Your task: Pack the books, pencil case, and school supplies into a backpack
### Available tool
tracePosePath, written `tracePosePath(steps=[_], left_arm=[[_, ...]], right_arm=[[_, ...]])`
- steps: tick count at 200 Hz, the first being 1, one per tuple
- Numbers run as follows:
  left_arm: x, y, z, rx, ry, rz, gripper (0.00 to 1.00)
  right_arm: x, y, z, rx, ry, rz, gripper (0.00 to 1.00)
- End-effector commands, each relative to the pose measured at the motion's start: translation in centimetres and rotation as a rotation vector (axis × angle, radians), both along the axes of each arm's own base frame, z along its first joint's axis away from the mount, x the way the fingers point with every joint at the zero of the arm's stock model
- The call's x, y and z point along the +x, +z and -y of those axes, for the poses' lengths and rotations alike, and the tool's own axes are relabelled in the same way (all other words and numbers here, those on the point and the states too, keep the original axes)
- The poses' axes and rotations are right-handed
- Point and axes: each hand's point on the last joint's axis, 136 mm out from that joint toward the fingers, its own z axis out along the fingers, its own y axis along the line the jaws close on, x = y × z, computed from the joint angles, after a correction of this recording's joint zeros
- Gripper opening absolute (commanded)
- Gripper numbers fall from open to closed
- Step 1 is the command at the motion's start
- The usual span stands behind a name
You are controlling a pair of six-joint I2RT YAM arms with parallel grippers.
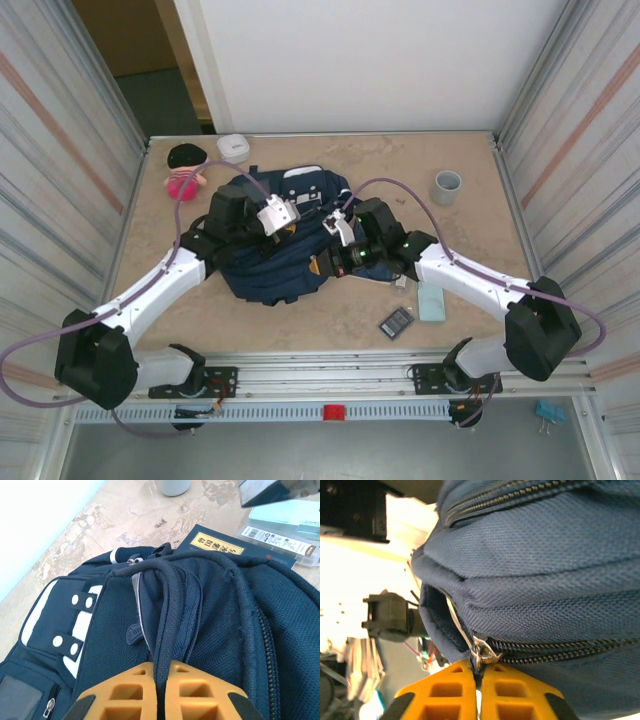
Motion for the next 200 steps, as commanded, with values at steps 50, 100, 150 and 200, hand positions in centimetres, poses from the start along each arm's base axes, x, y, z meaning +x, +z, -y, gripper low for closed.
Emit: tracePosePath(steps=[50,100,150,200], left_arm=[[-2.1,4.2,1.1,-0.175,-0.258,0.097,0.00],[-2.7,5.1,0.7,-0.223,-0.333,0.086,0.00],[-3.7,5.0,0.8,-0.239,-0.380,0.069,0.00],[-2.8,4.2,-0.1,-0.172,-0.209,0.051,0.06]], right_arm=[[2.7,4.4,7.5,0.111,-0.351,-0.251,0.67],[4.2,2.5,6.9,0.231,-0.496,-0.458,0.78],[6.6,1.9,4.2,0.325,-0.557,-0.536,0.80],[8.0,0.4,3.3,0.356,-0.678,-0.556,0.20]])
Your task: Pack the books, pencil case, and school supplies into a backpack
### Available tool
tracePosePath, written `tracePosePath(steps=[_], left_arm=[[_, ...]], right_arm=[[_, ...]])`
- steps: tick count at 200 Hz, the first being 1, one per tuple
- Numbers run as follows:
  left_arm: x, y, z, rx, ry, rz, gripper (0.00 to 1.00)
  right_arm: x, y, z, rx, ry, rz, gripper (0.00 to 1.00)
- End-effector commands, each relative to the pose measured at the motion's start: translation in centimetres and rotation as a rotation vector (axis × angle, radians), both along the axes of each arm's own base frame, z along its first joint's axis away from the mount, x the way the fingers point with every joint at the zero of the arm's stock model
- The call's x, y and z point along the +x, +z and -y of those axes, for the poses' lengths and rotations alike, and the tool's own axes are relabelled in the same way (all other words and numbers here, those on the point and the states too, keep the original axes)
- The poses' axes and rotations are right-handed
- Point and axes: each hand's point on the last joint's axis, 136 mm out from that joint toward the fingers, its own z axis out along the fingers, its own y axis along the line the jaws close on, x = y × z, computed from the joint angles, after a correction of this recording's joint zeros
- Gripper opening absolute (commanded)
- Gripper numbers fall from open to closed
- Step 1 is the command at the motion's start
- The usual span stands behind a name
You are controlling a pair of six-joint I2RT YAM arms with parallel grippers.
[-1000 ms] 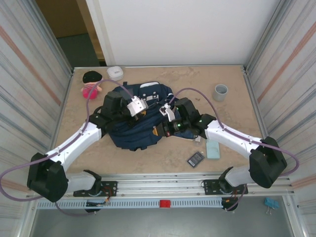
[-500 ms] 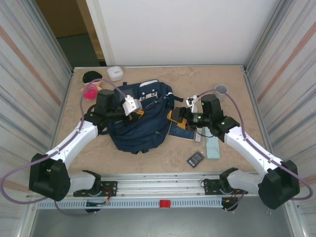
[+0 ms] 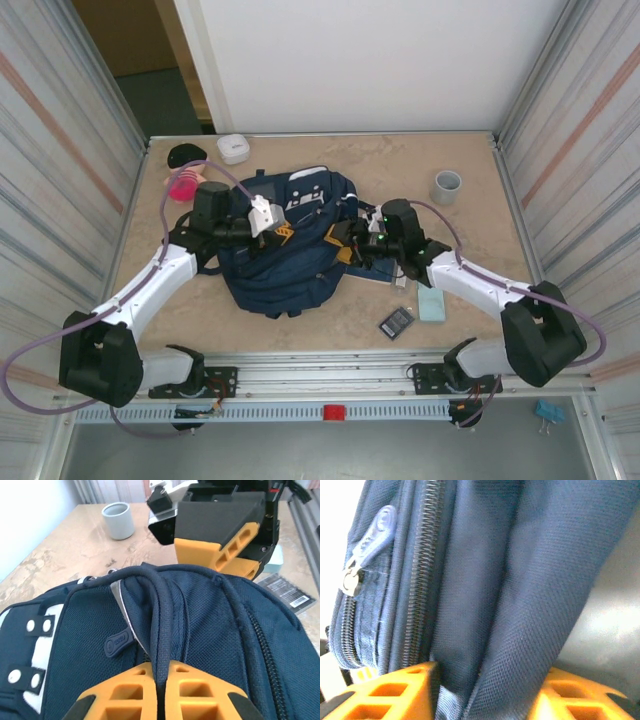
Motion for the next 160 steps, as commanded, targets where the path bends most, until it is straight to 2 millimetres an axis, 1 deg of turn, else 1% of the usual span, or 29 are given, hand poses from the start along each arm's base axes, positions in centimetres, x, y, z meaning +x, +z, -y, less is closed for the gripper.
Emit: tracePosePath(steps=[1,10,16,22,26,36,41,46,65,76,84,98,113,125,148,160], left_arm=[[-0.3,3.0,0.0,-0.025,0.051,0.096,0.07],[-0.3,3.2,-0.1,-0.010,0.115,0.086,0.20],[-0.4,3.3,-0.3,0.008,0.155,0.074,0.30],[-0.8,3.3,-0.4,0.028,0.192,0.058,0.39],[-0.9,3.5,-0.6,0.039,0.225,0.045,0.44],[-1.4,4.0,-1.1,0.059,0.320,0.010,0.53],[-1.5,4.2,-1.5,0.065,0.376,-0.012,0.55],[-1.8,4.6,-1.7,0.061,0.426,-0.039,0.56],[-3.0,5.8,-3.5,0.049,0.643,-0.119,0.58],[-4.0,5.9,-4.2,0.010,0.770,-0.206,0.55],[-4.9,5.8,-4.3,-0.025,0.832,-0.276,0.54],[-6.5,5.0,-3.8,-0.053,0.917,-0.394,0.53],[-8.1,3.8,-2.6,-0.062,0.992,-0.495,0.52],[-9.1,2.9,-1.3,-0.043,1.027,-0.547,0.52],[-9.7,1.5,1.0,-0.014,1.100,-0.609,0.54],[-9.7,0.6,1.6,-0.011,1.150,-0.639,0.55]], right_arm=[[1.5,1.0,-0.3,0.062,-0.103,0.014,0.18],[1.4,1.0,-0.4,0.063,-0.113,0.015,0.05],[1.3,1.2,-0.6,0.062,-0.118,0.023,0.00],[1.3,1.6,-0.7,0.065,-0.122,0.033,0.00],[1.3,1.9,-0.8,0.068,-0.123,0.042,0.00],[1.3,2.5,-0.9,0.073,-0.135,0.055,0.00],[1.3,2.8,-0.8,0.076,-0.142,0.060,0.00],[1.3,3.1,-0.8,0.079,-0.148,0.066,0.00],[1.3,4.4,-0.9,0.089,-0.168,0.079,0.00],[1.3,5.1,-1.0,0.091,-0.178,0.090,0.00],[1.2,5.7,-1.1,0.093,-0.183,0.097,0.00],[1.2,6.5,-1.5,0.095,-0.189,0.107,0.00],[1.0,7.1,-1.8,0.095,-0.194,0.110,0.00],[0.9,7.3,-2.0,0.095,-0.203,0.107,0.00],[0.6,7.7,-2.5,0.100,-0.208,0.097,0.00],[0.4,7.9,-2.7,0.098,-0.210,0.096,0.00]])
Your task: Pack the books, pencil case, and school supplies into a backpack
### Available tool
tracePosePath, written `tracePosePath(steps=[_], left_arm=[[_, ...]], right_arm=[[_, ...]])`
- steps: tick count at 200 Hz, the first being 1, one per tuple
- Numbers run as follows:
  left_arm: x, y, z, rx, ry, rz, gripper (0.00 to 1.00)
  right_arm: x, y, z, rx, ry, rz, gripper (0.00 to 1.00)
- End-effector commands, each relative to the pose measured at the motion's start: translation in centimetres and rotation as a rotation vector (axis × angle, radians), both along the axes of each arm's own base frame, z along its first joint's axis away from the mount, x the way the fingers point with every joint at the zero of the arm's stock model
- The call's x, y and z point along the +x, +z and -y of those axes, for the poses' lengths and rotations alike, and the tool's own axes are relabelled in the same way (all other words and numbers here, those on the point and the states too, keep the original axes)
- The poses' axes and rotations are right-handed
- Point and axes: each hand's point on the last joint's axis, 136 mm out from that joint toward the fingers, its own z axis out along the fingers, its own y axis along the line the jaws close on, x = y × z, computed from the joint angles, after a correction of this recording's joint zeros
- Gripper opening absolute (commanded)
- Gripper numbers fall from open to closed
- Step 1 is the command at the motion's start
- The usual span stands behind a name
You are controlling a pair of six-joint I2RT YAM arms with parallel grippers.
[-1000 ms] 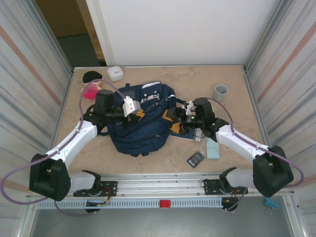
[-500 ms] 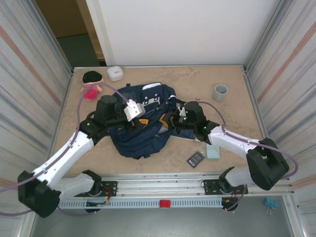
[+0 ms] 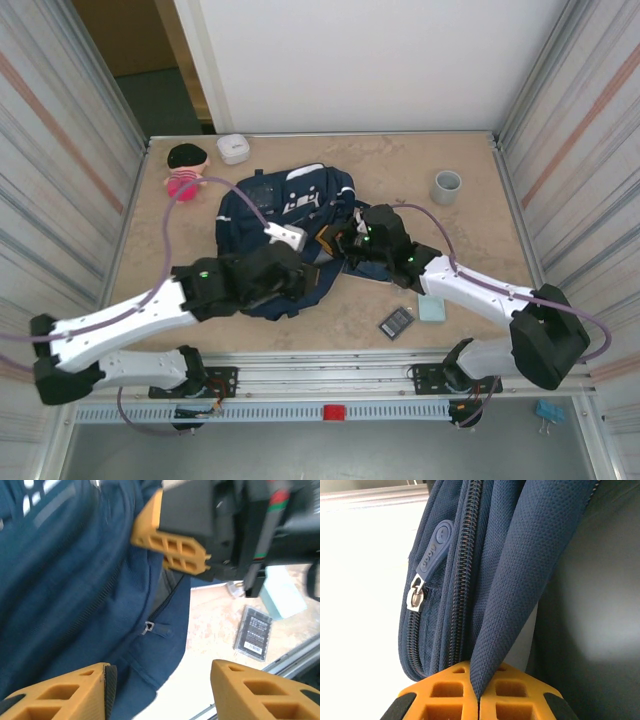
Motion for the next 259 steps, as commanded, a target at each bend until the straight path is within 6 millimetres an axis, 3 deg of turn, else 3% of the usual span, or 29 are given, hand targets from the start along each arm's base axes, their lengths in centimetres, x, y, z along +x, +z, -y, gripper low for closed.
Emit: tracePosePath(steps=[1,55,80,122,146,177,243,259], left_arm=[[0.7,-1.1,-1.3,-0.024,0.282,-0.068,0.55],[1.2,-3.8,0.8,-0.058,0.385,-0.139,0.57],[1.2,-5.2,0.6,-0.050,0.440,-0.166,0.55],[2.2,-5.7,1.0,-0.080,0.477,-0.142,0.49],[2.7,-6.2,0.3,-0.056,0.522,-0.145,0.44],[2.9,-6.9,-0.7,-0.023,0.557,-0.152,0.26],[2.2,-7.2,-1.4,-0.042,0.533,-0.172,0.00],[2.0,-7.3,-1.9,-0.031,0.510,-0.175,0.00]], right_arm=[[0.5,5.3,-0.4,0.095,-0.046,0.082,0.00],[-0.3,6.4,-0.5,0.096,-0.049,0.092,0.00],[-0.5,6.9,-0.9,0.121,-0.037,0.090,0.00],[-0.9,7.9,-1.6,0.146,0.001,0.089,0.00],[-1.1,7.9,-1.6,0.147,0.010,0.083,0.00],[-1.4,7.9,-1.5,0.139,0.025,0.077,0.00],[-1.2,7.7,-0.7,0.097,0.024,0.085,0.00],[-0.8,7.6,-0.1,0.088,0.014,0.087,0.00]])
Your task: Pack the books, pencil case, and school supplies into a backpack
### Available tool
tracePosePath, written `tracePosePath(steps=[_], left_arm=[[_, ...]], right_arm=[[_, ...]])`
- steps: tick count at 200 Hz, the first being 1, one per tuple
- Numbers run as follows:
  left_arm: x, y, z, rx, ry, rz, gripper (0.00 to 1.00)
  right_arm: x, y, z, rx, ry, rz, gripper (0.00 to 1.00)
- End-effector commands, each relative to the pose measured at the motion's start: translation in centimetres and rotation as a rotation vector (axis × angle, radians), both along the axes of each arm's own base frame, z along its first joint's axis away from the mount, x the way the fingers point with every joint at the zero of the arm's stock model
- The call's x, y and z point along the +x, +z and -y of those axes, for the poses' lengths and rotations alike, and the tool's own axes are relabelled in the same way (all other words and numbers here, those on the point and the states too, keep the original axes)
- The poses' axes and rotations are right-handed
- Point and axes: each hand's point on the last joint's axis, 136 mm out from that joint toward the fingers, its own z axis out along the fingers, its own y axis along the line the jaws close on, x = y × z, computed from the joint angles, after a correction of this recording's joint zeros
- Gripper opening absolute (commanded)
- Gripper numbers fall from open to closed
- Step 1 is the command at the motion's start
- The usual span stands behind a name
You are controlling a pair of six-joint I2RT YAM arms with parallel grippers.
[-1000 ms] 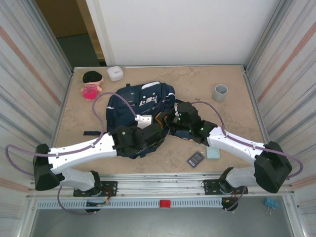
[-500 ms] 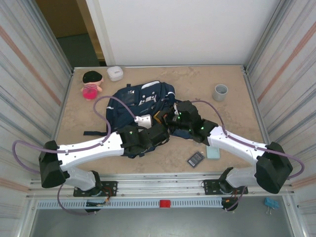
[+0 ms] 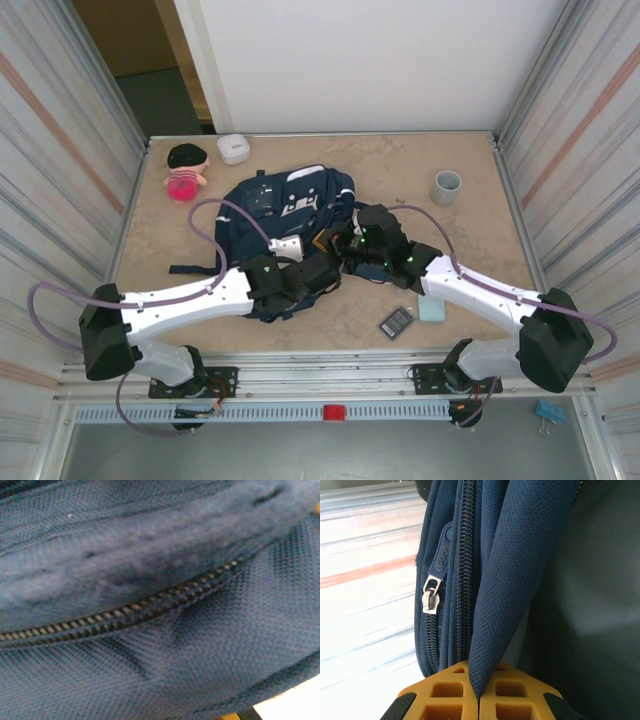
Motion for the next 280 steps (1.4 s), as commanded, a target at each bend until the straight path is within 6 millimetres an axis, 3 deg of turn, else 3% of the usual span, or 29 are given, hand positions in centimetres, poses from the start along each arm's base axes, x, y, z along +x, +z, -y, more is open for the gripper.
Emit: tracePosePath(steps=[1,42,92,114,138,172,187,196,213,227,252,266,280], left_arm=[[0.1,0.2,-1.9,0.026,0.009,0.013,0.00],[-1.0,0.2,-5.3,0.061,-0.037,0.012,0.00],[-1.1,1.4,-6.6,-0.072,-0.182,0.107,0.00],[-0.9,2.0,-5.4,-0.209,-0.270,0.138,0.00],[-0.7,3.6,-3.5,-0.348,-0.331,0.174,0.00],[-1.3,2.3,-4.2,-0.199,-0.425,0.114,0.00],[-1.8,1.6,-3.9,-0.175,-0.504,0.088,0.00],[-2.3,1.6,-3.1,-0.196,-0.566,0.087,0.00],[-2.7,2.5,-1.1,-0.279,-0.664,0.124,0.00],[-3.0,3.4,0.2,-0.325,-0.728,0.158,0.00],[-2.7,3.6,1.0,-0.355,-0.755,0.164,0.00],[-2.7,3.6,1.7,-0.412,-0.767,0.148,0.00],[-2.8,3.8,2.3,-0.456,-0.783,0.134,0.00]], right_arm=[[0.6,7.0,0.3,0.119,0.014,0.147,0.00],[2.4,6.6,2.8,0.091,0.010,0.147,0.00],[2.9,4.4,4.1,0.056,0.102,0.097,0.00],[2.9,3.8,4.8,0.039,0.144,0.092,0.00],[2.4,4.1,4.2,0.031,0.215,0.129,0.00],[3.0,3.9,6.0,-0.031,0.260,0.207,0.02],[3.5,3.9,7.4,-0.054,0.275,0.250,0.09],[3.6,4.0,8.1,-0.078,0.283,0.286,0.19],[3.6,4.7,9.6,-0.174,0.296,0.411,0.53],[3.2,5.9,10.6,-0.291,0.311,0.574,0.68],[1.3,7.2,11.3,-0.512,0.381,0.920,0.78],[-0.8,7.7,10.1,-0.588,0.470,1.134,0.84],[-3.0,6.9,8.4,-0.661,0.613,1.309,0.86]])
